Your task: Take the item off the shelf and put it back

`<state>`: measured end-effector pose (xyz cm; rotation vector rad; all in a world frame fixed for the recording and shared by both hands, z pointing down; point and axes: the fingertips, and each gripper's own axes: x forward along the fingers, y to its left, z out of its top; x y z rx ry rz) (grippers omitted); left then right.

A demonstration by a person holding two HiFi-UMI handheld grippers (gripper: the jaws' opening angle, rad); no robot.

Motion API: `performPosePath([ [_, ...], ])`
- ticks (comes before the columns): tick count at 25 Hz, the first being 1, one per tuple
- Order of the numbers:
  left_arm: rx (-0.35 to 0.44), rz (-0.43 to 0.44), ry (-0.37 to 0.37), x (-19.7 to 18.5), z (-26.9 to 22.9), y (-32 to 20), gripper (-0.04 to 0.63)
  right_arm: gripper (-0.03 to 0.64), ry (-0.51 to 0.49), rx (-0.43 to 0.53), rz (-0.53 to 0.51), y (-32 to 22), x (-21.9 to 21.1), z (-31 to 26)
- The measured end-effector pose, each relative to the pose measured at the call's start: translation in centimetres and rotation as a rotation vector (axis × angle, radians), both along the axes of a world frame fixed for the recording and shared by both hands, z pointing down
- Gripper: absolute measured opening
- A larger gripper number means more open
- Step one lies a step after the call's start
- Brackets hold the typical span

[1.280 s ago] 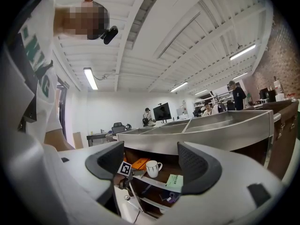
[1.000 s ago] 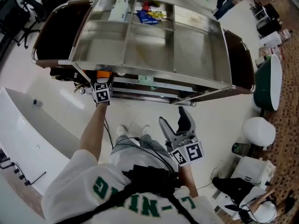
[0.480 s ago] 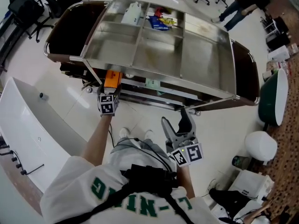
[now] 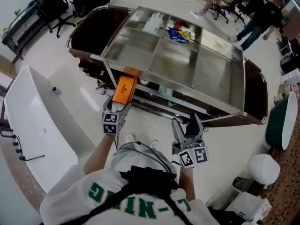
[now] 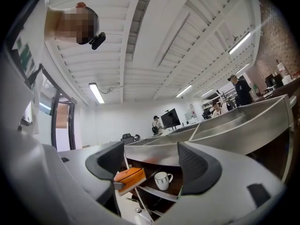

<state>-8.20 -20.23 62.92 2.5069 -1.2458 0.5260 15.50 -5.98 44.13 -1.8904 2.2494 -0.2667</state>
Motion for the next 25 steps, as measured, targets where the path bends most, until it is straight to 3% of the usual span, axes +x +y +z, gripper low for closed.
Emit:
performPosePath([
  [6, 0.016, -0.024, 0.049, -1.7, -4.3, 4.6, 0.376, 0.377, -0.023, 0.018, -0.047, -0.2, -0.6, -0.3],
  [15, 0.15, 0.047, 0.124, -0.7, -13.8, 8.7, 0.376, 0.377, -0.015, 0.039, -0.125, -0.4, -2.5, -1.0],
  [20, 0.212, 0.104, 0.096, -0.3, -16.8, 10.1, 0.374, 0.377, -0.025, 0.041, -0.117, 0.1, -2.4, -1.1],
  [25, 0.214, 0.113, 0.076, -0.1, -17.5, 10.5, 0.373, 0.377, -0.028, 0.048, -0.106, 0.4, -2.0, -1.5],
])
